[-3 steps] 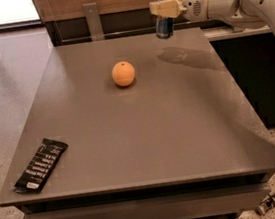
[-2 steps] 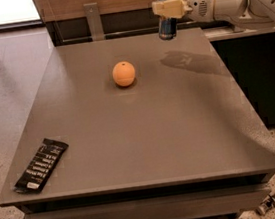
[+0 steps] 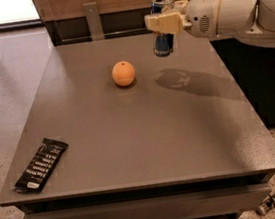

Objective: Move redbull can near rxbar chocolate

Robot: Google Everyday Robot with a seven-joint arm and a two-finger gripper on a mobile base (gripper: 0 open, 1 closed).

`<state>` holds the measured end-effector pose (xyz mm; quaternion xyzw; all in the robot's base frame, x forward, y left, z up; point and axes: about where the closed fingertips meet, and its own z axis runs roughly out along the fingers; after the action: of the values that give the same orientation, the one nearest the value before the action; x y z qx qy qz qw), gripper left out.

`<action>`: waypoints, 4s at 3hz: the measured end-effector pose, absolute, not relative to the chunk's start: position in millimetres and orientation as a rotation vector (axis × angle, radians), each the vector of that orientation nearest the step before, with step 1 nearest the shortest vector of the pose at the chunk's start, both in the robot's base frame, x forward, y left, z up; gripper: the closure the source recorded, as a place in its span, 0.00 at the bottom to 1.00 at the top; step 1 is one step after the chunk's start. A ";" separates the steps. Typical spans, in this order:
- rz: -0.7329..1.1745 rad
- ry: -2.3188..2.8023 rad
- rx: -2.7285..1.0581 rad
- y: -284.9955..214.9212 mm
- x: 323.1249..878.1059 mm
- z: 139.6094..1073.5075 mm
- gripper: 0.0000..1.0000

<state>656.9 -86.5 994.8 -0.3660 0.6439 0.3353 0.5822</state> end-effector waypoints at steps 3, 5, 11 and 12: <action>0.883 1.427 -0.975 -12.1 576.5 983.5 1.00; 0.883 1.426 -1.004 42.3 531.0 971.4 1.00; 1.138 1.306 -1.262 149.7 447.8 892.8 0.97; 1.140 1.303 -1.266 151.3 446.7 893.6 0.74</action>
Offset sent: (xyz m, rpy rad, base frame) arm -0.1102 0.0964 -0.0196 0.0284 -0.0516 0.2550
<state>446.7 151.3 893.6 -0.5184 0.5338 0.4667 0.4780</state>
